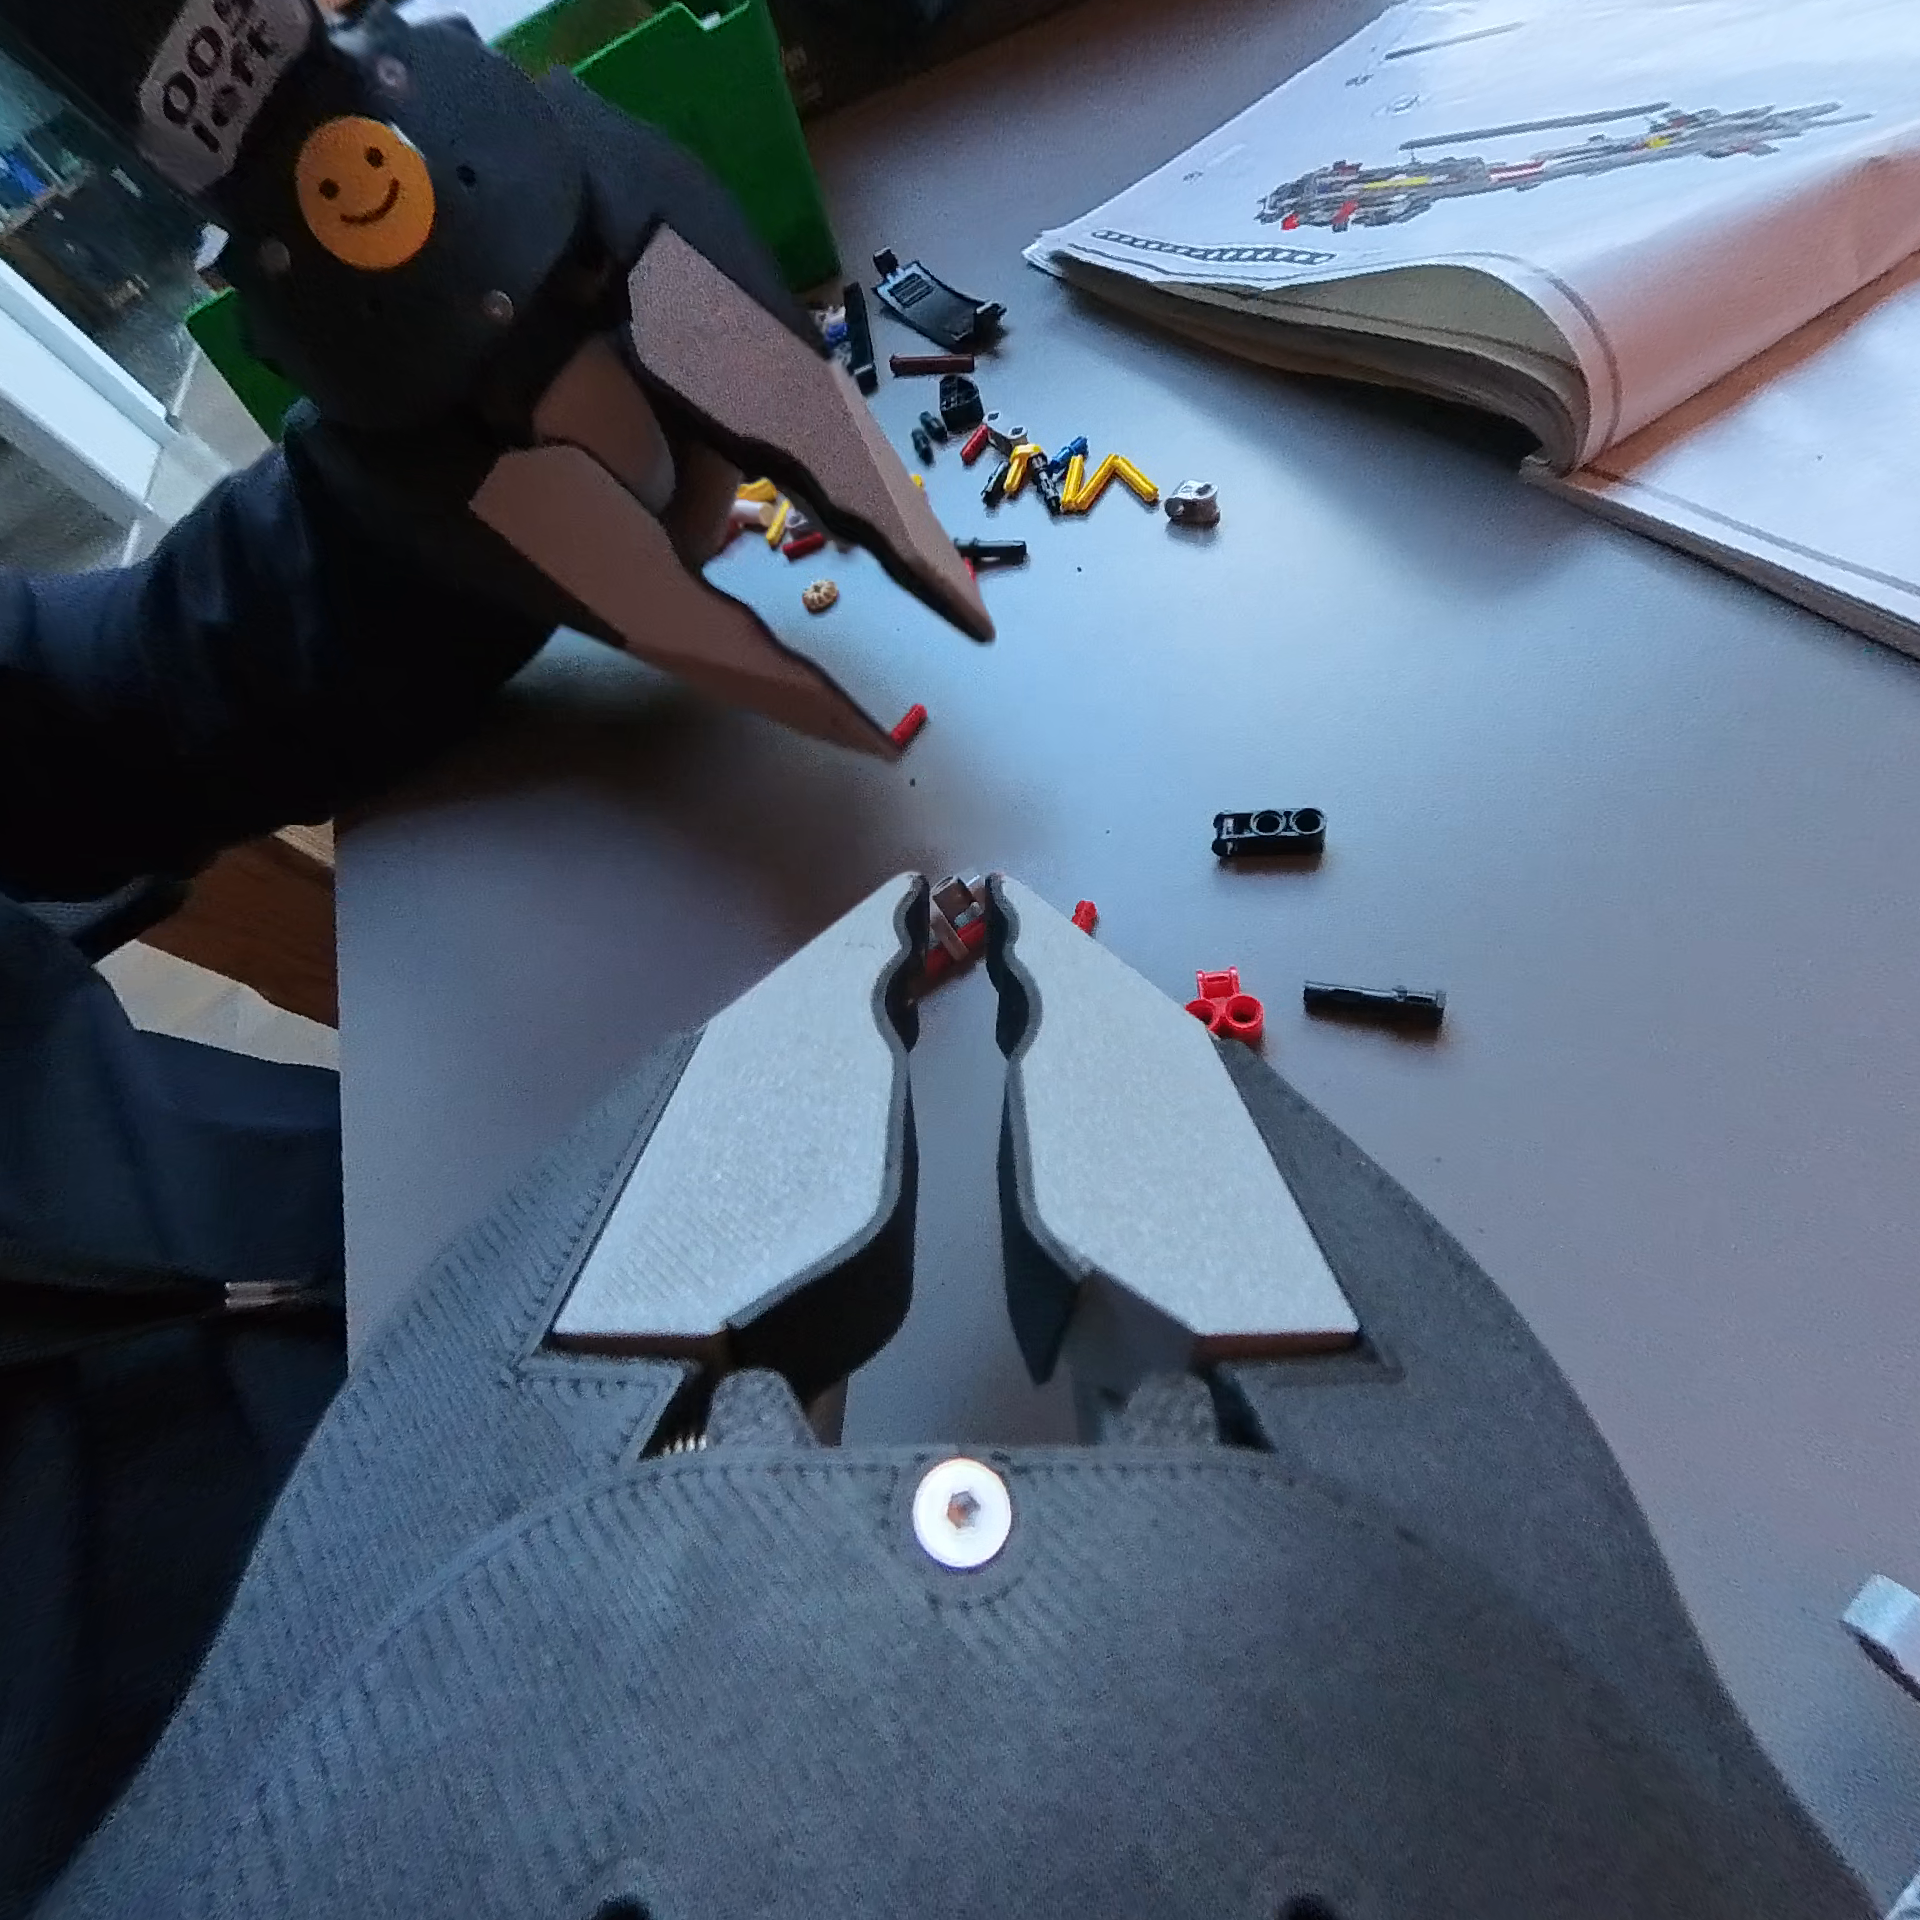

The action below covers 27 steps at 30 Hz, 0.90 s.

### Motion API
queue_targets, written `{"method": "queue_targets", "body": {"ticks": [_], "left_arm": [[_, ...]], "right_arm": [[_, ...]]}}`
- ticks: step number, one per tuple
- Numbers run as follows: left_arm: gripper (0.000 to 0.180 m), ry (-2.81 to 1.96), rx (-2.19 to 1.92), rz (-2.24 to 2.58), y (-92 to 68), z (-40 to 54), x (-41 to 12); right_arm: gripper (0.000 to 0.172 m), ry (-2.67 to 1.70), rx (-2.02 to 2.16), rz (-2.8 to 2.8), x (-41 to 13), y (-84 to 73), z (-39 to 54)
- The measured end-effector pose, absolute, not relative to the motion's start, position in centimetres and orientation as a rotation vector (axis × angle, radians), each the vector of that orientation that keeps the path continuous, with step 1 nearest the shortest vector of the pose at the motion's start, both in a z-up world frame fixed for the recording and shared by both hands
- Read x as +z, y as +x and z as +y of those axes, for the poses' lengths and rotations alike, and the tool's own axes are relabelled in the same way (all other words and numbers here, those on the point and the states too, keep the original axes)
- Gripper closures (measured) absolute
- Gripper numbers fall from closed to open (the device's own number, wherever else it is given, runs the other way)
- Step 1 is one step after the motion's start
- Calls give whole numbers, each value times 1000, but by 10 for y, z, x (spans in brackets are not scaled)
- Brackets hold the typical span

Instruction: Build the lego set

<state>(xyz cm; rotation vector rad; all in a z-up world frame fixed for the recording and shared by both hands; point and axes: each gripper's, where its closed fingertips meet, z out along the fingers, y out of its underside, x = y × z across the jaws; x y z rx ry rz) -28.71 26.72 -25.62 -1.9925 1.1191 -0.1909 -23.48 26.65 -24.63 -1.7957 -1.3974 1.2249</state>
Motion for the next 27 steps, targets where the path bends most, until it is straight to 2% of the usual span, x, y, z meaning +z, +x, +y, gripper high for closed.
{"method": "queue_targets", "body": {"ticks": [13, 23, 27], "left_arm": [[163, -2106, 221, 580, -476, 262, -185], [165, -2385, 309, 408, -539, 195, -208], [165, -2423, 302, 374, -540, 176, -209]], "right_arm": [[166, -1817, 1265, -1364, -245, -234, 269], [166, -1793, 1209, -1459, -251, -237, 258], [171, -1771, 1222, -1539, -254, -236, 246]]}}
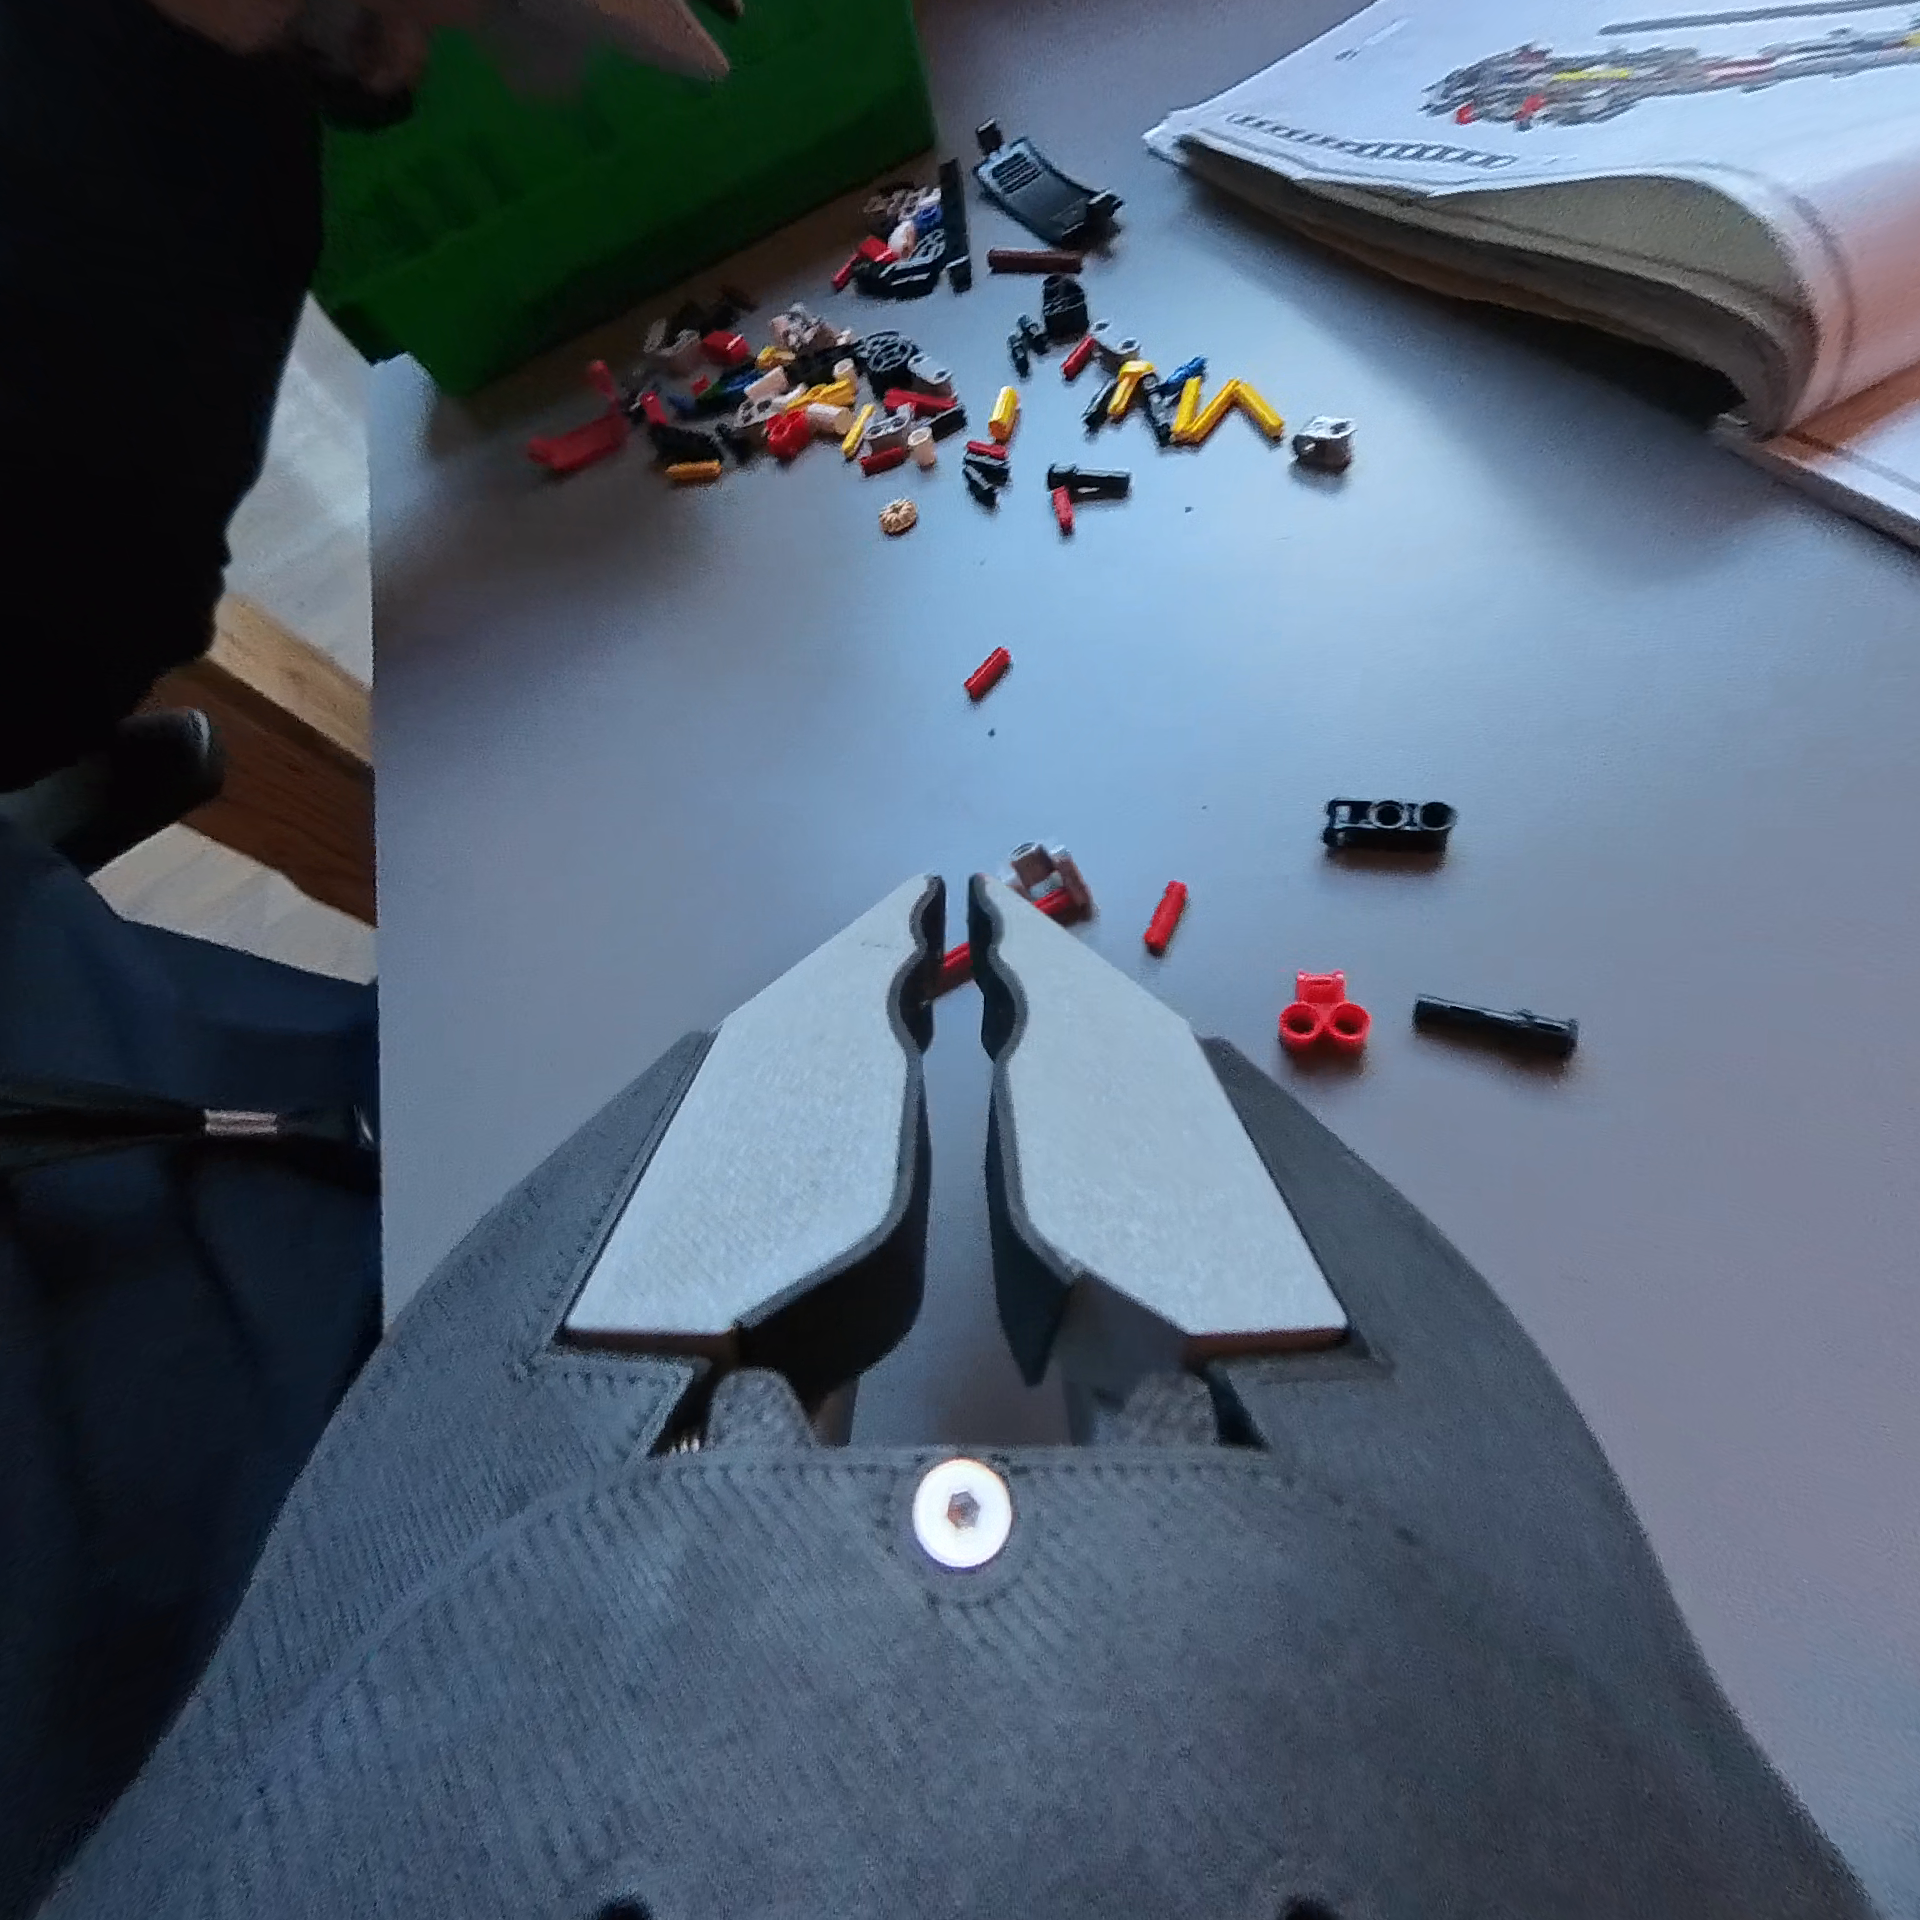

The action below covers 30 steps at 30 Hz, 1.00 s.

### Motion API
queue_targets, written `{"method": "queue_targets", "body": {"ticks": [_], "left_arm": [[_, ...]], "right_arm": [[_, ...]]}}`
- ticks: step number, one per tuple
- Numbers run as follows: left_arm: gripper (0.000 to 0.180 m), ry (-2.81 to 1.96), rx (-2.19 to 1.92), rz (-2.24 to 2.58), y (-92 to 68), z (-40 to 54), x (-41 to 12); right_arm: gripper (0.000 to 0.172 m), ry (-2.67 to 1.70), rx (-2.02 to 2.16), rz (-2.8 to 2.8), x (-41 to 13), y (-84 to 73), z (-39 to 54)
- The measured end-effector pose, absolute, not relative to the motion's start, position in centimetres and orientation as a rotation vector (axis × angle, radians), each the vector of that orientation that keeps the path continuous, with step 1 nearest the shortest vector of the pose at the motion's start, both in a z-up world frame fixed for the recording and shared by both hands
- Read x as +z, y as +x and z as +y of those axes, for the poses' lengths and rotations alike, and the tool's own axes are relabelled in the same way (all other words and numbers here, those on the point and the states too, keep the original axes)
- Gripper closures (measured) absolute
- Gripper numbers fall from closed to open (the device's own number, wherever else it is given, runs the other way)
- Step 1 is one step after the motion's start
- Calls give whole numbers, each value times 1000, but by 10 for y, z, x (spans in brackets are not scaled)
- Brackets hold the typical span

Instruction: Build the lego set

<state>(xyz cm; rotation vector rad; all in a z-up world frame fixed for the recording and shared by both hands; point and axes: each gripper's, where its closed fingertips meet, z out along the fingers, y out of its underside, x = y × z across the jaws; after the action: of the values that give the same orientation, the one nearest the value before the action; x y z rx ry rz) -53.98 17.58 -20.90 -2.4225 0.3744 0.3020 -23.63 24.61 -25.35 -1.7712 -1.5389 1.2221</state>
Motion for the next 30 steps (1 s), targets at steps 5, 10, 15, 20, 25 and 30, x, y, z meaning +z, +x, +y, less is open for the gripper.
{"method": "queue_targets", "body": {"ticks": [5, 10, 15, 20, 25, 30], "left_arm": [[166, -2493, 242, 303, -535, 167, -222], [162, -2574, 327, 82, -555, 181, -254], [153, -2665, 229, -2, -552, 181, -282], [166, -2656, 206, -26, -554, 186, -283], [178, -2661, 273, 63, -555, 185, -284], [178, -2602, 489, 196, -559, 181, -270]], "right_arm": [[170, -1762, 1218, -1658, -261, -235, 230], [167, -1721, 1172, -1848, -274, -233, 208], [172, -1664, 1040, -1926, -283, -232, 203], [172, -1649, 1063, -1919, -280, -232, 200], [172, -1640, 1065, -1901, -277, -231, 200], [172, -1630, 1097, -1846, -270, -232, 204]]}}
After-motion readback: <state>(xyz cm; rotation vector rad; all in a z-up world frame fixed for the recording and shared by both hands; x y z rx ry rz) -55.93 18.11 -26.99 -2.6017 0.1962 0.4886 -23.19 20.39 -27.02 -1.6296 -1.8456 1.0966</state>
